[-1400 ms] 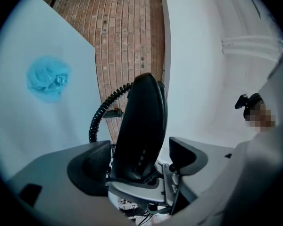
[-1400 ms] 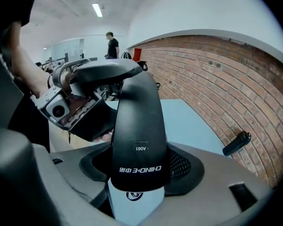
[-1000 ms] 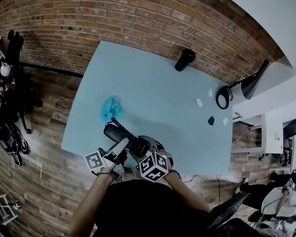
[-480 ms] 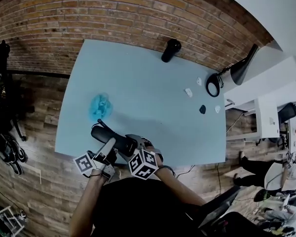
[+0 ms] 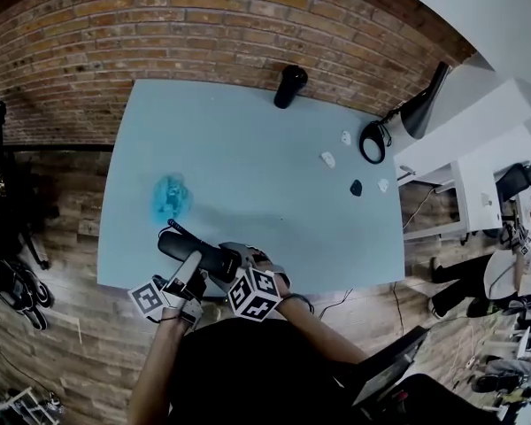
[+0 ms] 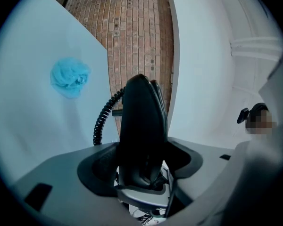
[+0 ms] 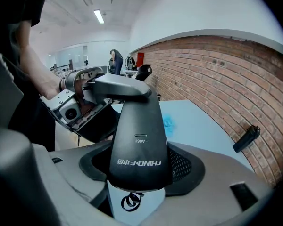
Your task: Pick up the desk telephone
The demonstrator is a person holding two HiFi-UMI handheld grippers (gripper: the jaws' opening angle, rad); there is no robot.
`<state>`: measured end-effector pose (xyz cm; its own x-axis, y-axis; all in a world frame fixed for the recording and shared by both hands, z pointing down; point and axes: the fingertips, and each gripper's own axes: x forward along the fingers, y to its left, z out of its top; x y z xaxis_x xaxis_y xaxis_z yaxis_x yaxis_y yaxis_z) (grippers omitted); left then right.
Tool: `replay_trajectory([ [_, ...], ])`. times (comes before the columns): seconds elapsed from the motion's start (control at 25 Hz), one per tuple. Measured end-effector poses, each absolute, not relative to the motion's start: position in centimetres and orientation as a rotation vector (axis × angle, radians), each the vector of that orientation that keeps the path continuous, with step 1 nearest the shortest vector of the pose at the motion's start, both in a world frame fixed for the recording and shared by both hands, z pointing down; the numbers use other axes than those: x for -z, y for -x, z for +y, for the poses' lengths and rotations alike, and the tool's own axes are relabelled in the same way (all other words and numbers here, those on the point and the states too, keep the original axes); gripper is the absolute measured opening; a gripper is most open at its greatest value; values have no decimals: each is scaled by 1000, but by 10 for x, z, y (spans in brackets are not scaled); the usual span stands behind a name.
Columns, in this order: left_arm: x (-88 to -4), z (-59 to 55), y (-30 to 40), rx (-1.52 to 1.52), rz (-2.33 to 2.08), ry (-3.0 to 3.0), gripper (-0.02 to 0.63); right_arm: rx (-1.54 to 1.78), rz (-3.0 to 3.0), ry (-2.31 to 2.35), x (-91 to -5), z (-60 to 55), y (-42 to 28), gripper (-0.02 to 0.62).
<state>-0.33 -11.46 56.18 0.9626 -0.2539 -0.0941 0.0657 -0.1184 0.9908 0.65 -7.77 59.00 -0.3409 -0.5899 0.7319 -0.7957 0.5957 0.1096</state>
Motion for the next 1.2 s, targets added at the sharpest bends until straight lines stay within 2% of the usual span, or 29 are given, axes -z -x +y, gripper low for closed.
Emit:
replay_trajectory([
  [1.2,-530,-114,-11,328,-31,-1735,296,-161,-2378,-1194,-548,-80,-13,296],
])
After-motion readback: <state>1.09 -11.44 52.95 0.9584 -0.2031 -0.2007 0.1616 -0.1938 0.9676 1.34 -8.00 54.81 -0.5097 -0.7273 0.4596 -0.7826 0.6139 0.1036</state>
